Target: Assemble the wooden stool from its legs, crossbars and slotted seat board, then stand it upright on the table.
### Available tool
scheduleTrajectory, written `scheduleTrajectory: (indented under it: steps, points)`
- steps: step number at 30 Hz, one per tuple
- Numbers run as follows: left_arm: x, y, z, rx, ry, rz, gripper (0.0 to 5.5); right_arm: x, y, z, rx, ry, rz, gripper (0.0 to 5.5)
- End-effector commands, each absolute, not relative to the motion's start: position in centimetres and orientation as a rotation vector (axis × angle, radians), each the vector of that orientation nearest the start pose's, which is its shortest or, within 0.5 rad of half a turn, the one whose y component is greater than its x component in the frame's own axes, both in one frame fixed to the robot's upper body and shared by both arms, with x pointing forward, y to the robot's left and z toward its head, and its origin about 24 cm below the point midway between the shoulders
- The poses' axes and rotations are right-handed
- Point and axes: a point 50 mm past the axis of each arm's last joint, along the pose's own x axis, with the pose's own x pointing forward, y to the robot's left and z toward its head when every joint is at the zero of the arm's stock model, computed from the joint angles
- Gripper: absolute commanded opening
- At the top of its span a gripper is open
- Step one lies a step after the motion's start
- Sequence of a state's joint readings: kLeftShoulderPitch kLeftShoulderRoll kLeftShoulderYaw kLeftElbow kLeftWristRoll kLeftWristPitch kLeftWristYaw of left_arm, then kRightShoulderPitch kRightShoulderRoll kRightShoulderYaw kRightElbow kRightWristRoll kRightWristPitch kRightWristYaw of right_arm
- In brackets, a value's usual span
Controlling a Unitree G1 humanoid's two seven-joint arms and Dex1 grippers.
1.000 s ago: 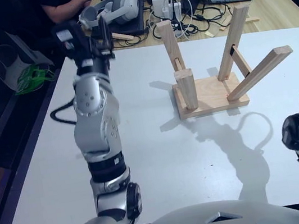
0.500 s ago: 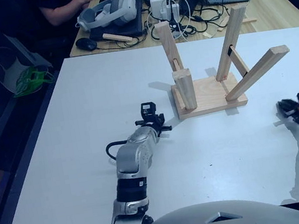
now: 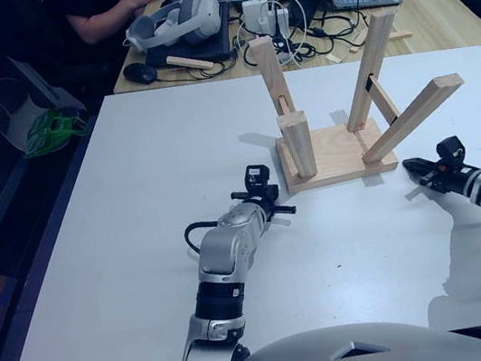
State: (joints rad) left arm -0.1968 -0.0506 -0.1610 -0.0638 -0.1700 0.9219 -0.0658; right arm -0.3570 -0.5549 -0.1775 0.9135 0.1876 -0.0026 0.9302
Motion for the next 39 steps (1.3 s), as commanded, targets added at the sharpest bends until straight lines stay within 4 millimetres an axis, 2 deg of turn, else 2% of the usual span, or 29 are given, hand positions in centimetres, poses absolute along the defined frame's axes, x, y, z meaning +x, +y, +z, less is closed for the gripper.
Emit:
scheduleTrajectory:
  steps: [1,8,15,20,25,29,35,39]
  points:
    - [25.8,6.7,2.3,-0.113,0.714,-0.406,0.03,27.3,-29.6,-0.4,0.035,0.545,0.497,0.0]
    - [25.7,6.6,2.6,-0.132,0.722,-0.431,0.03,28.0,-28.8,-0.6,0.031,0.547,0.515,0.0]
    - [25.7,6.6,3.0,-0.171,0.73,-0.458,0.03,27.6,-27.6,-1.3,0.084,0.59,0.605,0.0]
    - [25.3,5.8,3.4,-0.208,0.741,-0.586,0.03,27.3,-27.5,-1.3,0.099,0.607,0.645,0.0]
    - [24.9,5.7,3.6,-0.228,0.758,-0.655,0.03,27.0,-27.5,-0.2,0.117,0.614,0.738,0.0]
    - [24.1,5.8,4.5,-0.26,0.75,-0.749,0.03,26.4,-27.4,0.8,0.131,0.62,0.811,0.0]
    - [23.2,7.1,5.5,-0.317,0.741,-0.752,0.03,25.4,-27.6,3.0,0.139,0.592,0.841,0.0]
    - [22.5,7.7,6.4,-0.368,0.728,-0.808,0.03,24.0,-27.5,3.8,0.167,0.608,0.872,0.0]
